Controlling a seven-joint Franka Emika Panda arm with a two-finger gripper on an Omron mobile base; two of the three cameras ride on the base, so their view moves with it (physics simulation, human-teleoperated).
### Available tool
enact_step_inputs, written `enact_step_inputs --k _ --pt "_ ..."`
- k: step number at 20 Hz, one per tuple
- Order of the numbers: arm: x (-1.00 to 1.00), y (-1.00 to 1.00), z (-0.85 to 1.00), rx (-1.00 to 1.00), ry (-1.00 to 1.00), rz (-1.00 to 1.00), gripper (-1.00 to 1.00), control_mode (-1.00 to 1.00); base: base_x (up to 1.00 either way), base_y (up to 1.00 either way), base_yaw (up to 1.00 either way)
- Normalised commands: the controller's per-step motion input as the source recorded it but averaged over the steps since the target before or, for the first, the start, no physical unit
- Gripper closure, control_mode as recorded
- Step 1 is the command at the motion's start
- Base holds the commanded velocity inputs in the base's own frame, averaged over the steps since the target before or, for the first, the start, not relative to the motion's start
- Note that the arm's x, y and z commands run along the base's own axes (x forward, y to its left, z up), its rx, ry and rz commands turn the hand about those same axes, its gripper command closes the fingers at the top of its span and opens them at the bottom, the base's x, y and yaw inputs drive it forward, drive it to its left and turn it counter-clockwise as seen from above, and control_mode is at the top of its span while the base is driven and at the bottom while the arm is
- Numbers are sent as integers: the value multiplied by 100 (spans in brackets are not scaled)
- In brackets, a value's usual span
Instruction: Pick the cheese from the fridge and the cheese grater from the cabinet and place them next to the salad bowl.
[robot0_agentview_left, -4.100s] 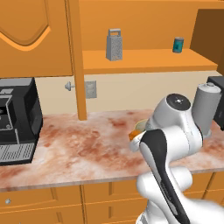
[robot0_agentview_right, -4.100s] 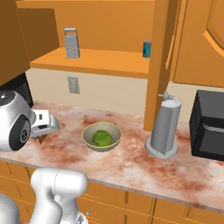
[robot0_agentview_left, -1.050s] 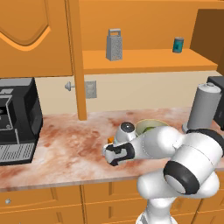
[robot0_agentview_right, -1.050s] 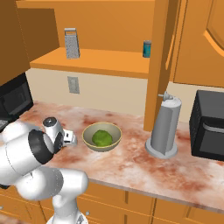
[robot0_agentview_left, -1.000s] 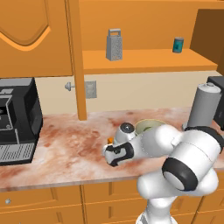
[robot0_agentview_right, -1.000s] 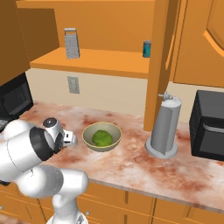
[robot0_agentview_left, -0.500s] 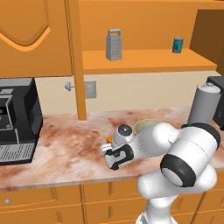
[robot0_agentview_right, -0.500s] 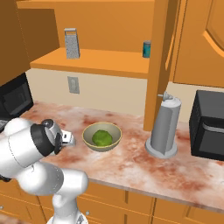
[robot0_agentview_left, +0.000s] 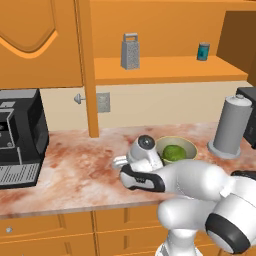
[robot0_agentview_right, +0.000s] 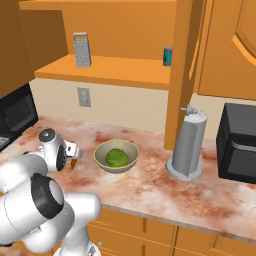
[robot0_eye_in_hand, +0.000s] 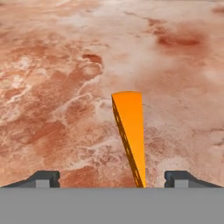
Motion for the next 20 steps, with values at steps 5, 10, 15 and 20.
enact_step_inputs --k 5,10,15,20 --pt "-3 -14 84 11 0 0 -100 -100 0 0 0" --pt "-14 -42 52 4 -4 0 -100 -100 0 0 0" --pt "-62 -16 52 0 -4 -3 -100 -100 0 0 0" --pt "-81 -19 43 1 1 0 -100 -100 0 0 0"
